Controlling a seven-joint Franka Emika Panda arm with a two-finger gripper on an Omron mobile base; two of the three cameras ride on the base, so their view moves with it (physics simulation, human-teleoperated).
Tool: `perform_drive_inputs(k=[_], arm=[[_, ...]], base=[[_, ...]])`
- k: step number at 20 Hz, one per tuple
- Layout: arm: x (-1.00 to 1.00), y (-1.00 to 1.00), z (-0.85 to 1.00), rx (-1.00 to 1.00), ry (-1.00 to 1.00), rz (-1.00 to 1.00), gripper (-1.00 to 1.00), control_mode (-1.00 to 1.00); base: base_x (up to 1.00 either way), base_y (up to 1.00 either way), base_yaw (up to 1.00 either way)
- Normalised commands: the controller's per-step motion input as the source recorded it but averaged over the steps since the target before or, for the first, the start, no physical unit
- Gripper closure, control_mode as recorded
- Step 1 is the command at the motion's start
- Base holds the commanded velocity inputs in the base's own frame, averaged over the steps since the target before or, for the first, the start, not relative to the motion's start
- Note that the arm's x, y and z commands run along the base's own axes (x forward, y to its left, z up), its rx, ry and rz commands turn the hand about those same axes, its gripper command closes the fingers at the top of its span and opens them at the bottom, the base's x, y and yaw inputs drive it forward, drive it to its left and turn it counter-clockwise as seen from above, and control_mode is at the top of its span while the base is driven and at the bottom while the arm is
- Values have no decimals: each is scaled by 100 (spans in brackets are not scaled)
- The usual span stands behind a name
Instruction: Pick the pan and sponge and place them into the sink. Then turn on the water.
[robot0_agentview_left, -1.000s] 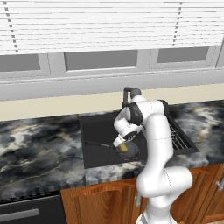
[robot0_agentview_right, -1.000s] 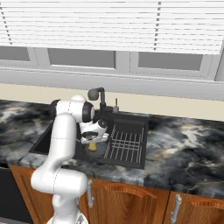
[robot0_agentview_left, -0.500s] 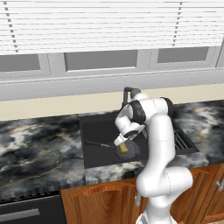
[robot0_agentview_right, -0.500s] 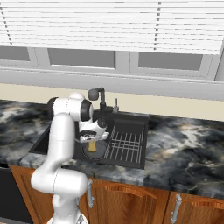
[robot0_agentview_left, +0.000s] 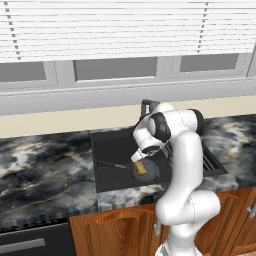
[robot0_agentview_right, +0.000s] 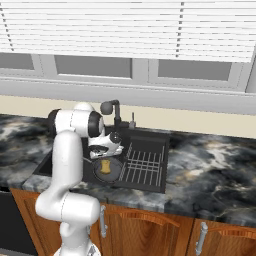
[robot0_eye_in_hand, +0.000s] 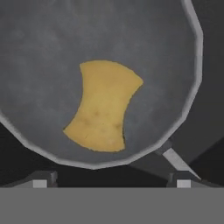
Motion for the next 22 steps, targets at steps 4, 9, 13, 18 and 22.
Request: perform_drive_inputs(k=[4,9,13,18,22], arm=[[-3,-5,40,1,-5,0,-100,-100],[-17,-8,32,1,-5,1,-100,-100],[-28,-5,30,0,-8,1,-100,-100],[-30,0,32,0,-9,1,-100,-100],[-27,1,36,0,-7,2,-100,-100]], base=[[0,0,0],[0,0,0],[0,0,0],[0,0,0],[0,0,0]])
